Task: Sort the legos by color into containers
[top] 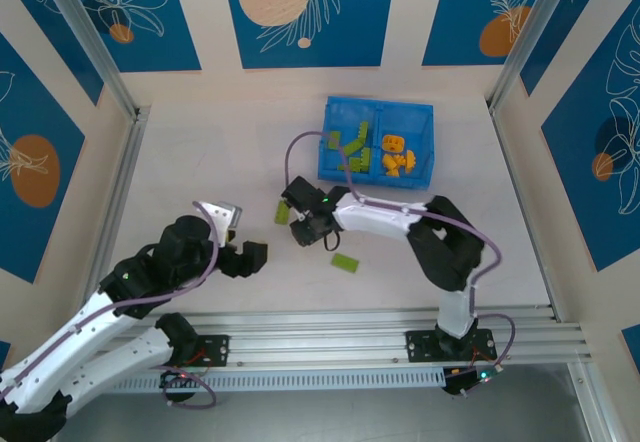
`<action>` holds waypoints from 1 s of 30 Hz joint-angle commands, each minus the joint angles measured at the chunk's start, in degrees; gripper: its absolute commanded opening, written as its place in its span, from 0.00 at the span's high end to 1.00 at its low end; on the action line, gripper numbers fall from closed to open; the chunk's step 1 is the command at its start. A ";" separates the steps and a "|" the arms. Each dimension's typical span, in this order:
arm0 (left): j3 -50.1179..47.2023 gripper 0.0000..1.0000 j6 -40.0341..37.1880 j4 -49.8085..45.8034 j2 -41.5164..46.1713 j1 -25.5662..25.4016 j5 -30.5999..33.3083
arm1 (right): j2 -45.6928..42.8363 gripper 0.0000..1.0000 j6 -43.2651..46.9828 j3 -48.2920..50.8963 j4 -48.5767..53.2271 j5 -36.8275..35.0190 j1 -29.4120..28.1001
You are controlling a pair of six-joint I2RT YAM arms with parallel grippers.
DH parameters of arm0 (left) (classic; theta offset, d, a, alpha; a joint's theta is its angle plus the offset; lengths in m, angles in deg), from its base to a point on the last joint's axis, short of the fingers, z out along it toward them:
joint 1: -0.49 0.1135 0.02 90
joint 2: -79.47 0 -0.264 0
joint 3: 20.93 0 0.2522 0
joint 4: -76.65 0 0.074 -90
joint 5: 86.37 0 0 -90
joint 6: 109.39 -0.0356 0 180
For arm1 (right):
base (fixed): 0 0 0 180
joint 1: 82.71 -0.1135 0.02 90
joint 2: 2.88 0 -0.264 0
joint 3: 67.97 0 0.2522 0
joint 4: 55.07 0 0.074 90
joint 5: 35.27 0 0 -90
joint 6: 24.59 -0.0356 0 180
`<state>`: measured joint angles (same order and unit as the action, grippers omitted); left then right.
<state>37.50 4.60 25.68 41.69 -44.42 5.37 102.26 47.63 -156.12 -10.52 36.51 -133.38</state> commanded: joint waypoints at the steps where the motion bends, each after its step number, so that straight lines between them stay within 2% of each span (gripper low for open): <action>1: -1.06 0.08 -2.71 5.91 -1.29 -0.18 -11.74 | -10.36 0.68 -3.46 1.96 -2.92 1.78 2.09; 6: -1.35 0.05 -3.60 10.40 -3.83 -0.22 -19.30 | -20.78 0.69 -6.33 5.35 -5.23 1.11 10.26; 11: -1.56 0.01 -4.15 11.09 -4.17 -0.38 -19.77 | -22.60 0.69 -6.71 3.53 -6.66 -0.68 25.40; 15: -1.96 0.00 -4.09 10.36 -3.86 -0.40 -17.65 | -14.68 0.70 -6.58 -3.60 -6.86 0.27 36.26; 18: -2.04 0.00 -3.52 9.64 -4.03 -0.40 -15.44 | -4.31 0.70 -6.07 -12.21 -4.58 -1.17 40.77; 24: -2.30 0.00 -2.98 9.56 -4.36 -0.37 -14.33 | 12.85 0.69 -4.97 -29.17 0.42 -5.33 43.99; 26: -2.24 0.00 -2.86 8.92 -4.42 -0.37 -12.97 | 16.94 0.65 -5.77 -33.78 3.12 -6.03 44.32; 30: -2.13 0.00 -1.32 8.28 -4.96 -0.39 -9.45 | 19.84 0.50 -7.21 -37.84 6.13 -4.21 44.27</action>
<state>35.92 2.02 34.55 37.12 -44.44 -7.11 122.66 41.40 -190.28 -8.58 32.62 -88.99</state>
